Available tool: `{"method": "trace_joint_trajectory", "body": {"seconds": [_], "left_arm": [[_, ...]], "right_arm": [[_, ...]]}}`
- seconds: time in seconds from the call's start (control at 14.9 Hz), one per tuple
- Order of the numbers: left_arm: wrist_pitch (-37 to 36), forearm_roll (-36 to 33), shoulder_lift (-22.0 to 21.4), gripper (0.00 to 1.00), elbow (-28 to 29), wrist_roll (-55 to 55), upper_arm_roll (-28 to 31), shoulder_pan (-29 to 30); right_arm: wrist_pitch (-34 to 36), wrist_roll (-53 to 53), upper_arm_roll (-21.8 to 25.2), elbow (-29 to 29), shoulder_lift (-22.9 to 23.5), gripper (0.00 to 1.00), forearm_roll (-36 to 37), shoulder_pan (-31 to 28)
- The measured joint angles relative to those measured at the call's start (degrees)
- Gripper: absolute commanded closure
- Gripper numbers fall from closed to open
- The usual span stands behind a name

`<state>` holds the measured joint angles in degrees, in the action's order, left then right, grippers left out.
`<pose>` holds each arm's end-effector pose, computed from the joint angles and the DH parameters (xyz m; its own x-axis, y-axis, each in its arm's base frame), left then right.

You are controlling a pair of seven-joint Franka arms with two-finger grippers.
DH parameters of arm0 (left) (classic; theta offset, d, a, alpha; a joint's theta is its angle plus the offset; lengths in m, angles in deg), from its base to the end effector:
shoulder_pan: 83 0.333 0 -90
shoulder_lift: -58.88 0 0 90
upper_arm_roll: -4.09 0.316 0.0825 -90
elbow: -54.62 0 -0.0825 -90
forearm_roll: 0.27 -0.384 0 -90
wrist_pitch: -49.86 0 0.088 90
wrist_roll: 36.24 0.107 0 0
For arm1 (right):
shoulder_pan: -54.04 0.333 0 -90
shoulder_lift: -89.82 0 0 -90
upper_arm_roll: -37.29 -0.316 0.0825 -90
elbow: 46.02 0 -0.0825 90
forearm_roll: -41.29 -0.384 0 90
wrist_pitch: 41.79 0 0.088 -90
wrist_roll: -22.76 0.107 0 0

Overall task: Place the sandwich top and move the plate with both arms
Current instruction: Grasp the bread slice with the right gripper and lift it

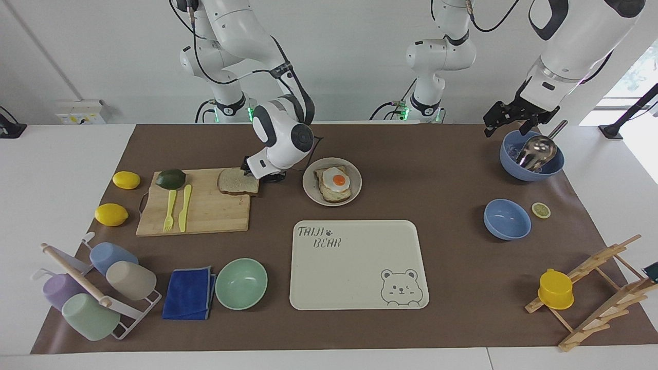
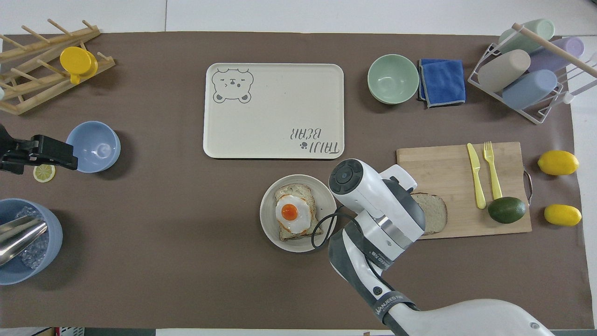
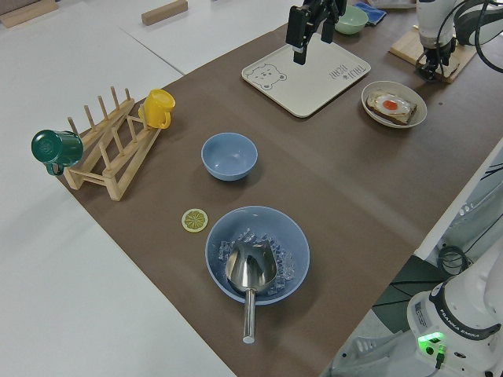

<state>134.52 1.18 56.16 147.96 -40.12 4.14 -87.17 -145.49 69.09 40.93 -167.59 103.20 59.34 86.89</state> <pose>0.5271 -0.0409 0.6154 0.9944 -0.0062 -0.1053 -0.0043 -0.9998 0.0183 0.4543 0.2245 0.2748 0.9612 -0.1943 -0.1956 -0.0589 -0.8378 0.5428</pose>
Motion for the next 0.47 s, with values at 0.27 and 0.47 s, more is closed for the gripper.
{"method": "trace_joint_trajectory", "body": {"seconds": [0.27,0.47], "left_arm": [[0.00,0.00,0.00,0.00,0.00,0.00,0.00,0.00],[0.00,0.00,0.00,0.00,0.00,0.00,0.00,0.00]], "right_arm": [[0.96,0.00,-0.11,-0.44,-0.77,1.00,0.11,1.11],[3.42,0.00,-0.17,0.71,-1.53,1.00,0.17,3.82]]}}
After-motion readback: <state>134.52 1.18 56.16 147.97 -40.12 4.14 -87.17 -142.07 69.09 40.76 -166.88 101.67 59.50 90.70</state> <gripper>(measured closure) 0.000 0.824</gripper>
